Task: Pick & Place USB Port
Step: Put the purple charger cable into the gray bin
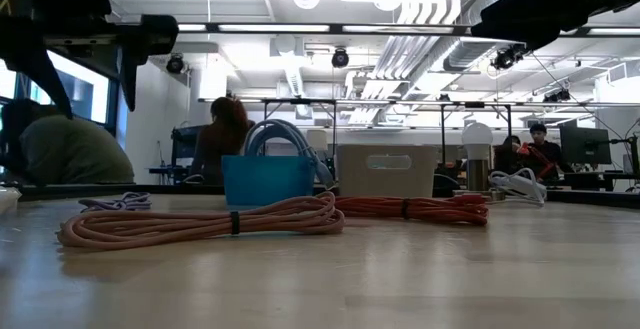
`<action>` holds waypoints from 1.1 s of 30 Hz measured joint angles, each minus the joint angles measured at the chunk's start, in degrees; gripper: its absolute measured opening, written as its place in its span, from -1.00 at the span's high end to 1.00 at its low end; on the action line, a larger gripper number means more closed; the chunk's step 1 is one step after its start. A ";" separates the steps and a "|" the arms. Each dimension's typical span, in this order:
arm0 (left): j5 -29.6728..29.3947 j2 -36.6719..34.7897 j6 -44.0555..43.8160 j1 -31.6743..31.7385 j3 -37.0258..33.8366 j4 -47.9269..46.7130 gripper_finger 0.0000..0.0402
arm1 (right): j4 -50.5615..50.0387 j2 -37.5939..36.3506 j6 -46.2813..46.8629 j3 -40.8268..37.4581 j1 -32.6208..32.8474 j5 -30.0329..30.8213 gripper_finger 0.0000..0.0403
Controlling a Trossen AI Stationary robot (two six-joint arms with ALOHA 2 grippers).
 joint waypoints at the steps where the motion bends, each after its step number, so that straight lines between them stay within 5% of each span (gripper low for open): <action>1: -0.19 0.31 1.62 0.03 0.01 0.02 -0.18 | 0.01 0.00 0.39 0.00 0.00 0.00 -0.09; 16: -1.88 10.90 22.88 0.02 0.04 -0.98 -0.18 | 8.01 1.43 3.32 0.11 -1.82 1.53 -0.09; 33: -8.29 18.03 24.47 0.04 0.04 5.60 -0.18 | 13.25 9.73 7.26 0.09 -2.66 -0.16 -0.09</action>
